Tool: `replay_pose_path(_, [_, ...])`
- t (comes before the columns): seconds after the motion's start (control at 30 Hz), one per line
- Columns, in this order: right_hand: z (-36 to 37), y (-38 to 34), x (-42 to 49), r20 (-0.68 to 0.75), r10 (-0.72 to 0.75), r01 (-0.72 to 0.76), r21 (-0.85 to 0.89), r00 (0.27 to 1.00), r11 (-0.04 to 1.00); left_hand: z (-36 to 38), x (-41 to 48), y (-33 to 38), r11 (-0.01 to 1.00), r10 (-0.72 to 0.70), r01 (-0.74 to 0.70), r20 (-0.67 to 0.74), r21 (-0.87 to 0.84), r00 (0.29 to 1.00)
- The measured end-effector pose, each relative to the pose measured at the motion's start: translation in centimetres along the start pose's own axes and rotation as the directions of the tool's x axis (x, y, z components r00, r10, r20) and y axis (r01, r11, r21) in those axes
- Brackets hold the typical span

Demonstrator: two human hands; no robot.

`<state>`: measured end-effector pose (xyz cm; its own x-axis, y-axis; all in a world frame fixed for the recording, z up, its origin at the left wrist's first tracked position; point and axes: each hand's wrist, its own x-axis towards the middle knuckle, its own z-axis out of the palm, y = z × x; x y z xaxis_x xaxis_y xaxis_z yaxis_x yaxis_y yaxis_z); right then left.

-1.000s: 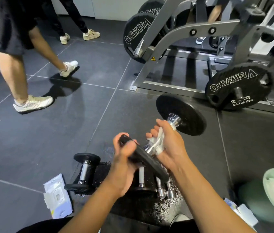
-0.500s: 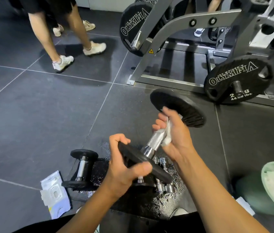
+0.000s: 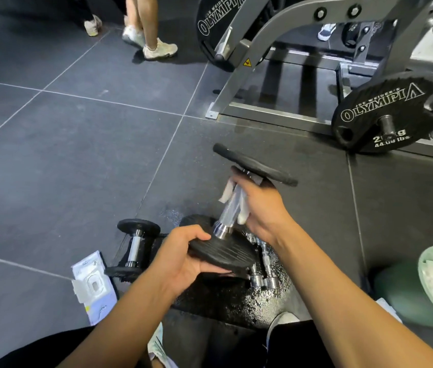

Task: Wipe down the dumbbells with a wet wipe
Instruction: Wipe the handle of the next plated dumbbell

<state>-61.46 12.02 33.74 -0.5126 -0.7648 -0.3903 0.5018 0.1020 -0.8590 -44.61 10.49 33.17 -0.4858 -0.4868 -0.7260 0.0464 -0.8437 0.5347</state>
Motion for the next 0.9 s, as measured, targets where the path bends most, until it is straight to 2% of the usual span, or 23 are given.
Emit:
replay_pose_path(0.13, [1.2,1.6,-0.3,0.119,0.022,-0.002,-0.167,0.993,0.986,-0.5,0.9,0.4,0.996,0.053,-0.055,-0.031,-0.068,0.998])
replay_pose_path(0.27, [1.2,2.1,-0.5,0.106,0.189,-0.176,-0.118,0.976,0.977,-1.6,2.6,-0.1,0.982,0.021,-0.03,-0.047,-0.186,0.999])
replay_pose_path(0.33, [0.4,1.6,-0.1,0.093,0.223,-0.211,-0.123,0.97,0.97,-2.8,4.0,-0.4,0.969,-0.01,-0.013,-0.091,-0.246,0.996])
replay_pose_path(0.43, [-0.7,0.7,0.4,0.035,0.205,-0.198,-0.154,0.978,0.968,-6.1,7.0,-1.1,0.953,-0.076,0.02,-0.176,-0.302,0.982])
replay_pose_path(0.6, [-2.5,0.9,0.4,-0.013,0.218,-0.215,-0.232,0.976,0.949,-11.4,11.8,-3.5,0.969,-0.143,0.056,-0.361,-0.242,0.922])
replay_pose_path(0.77, [-3.8,0.9,0.7,0.025,0.179,-0.159,-0.346,0.984,0.925,-14.8,15.8,-6.9,0.962,-0.182,0.051,-0.494,-0.267,0.85])
replay_pose_path(0.9, [-4.4,0.7,0.6,0.09,0.174,-0.125,-0.4,0.981,0.908,-16.8,17.8,-8.8,0.952,-0.211,0.057,-0.511,-0.301,0.833])
